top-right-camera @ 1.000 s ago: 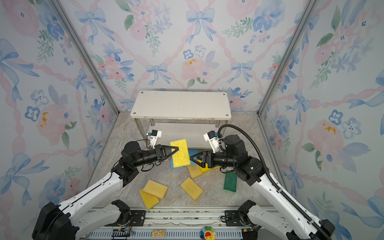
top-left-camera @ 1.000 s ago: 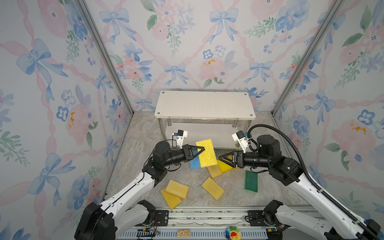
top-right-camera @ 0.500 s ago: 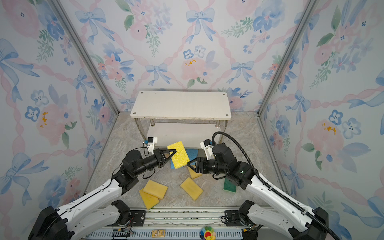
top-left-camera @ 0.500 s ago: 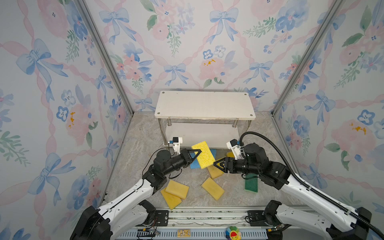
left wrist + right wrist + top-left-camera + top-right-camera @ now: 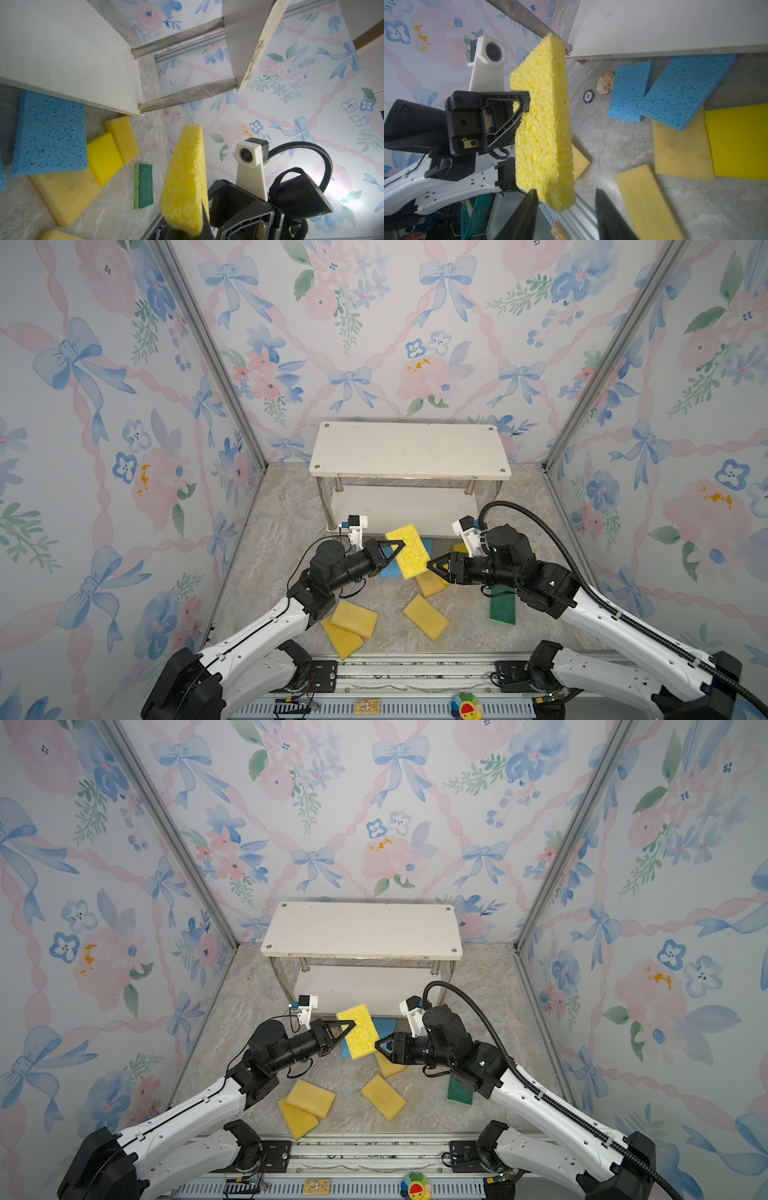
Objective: Place and organize the cleaning sponges onto the shelf
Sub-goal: 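Hold the yellow sponge between both grippers in front of the shelf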
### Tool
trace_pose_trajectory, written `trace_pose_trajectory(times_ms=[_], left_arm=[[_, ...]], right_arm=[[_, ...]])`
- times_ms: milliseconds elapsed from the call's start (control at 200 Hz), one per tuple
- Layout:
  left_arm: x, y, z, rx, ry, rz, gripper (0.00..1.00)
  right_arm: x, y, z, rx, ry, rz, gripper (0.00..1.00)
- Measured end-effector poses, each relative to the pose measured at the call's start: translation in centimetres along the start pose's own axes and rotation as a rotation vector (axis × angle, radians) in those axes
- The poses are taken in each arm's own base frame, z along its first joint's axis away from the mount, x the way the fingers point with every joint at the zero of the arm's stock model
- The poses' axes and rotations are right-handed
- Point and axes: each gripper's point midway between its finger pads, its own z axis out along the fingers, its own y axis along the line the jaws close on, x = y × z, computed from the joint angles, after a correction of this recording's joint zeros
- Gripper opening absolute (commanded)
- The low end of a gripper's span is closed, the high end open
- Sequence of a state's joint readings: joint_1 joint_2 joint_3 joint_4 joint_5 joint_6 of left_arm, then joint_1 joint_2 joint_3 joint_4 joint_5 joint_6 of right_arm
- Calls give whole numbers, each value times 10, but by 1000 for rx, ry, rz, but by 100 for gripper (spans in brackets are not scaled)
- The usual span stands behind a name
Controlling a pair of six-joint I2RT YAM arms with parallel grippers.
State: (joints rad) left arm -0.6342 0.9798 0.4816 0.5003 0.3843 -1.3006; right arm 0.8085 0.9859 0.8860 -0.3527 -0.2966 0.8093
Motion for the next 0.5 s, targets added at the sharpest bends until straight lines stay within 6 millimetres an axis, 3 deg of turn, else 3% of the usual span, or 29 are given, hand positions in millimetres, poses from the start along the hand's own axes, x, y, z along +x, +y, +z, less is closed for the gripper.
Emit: trace_pose_trajectory(times_ms=[295, 495], left_arm=[[1, -1, 1, 1, 5, 23, 0], [0, -3, 3, -1, 6, 32, 0]], right_arm=[[1, 0, 6, 6, 9, -2, 32], [-1, 2, 7, 9, 2, -3, 17]])
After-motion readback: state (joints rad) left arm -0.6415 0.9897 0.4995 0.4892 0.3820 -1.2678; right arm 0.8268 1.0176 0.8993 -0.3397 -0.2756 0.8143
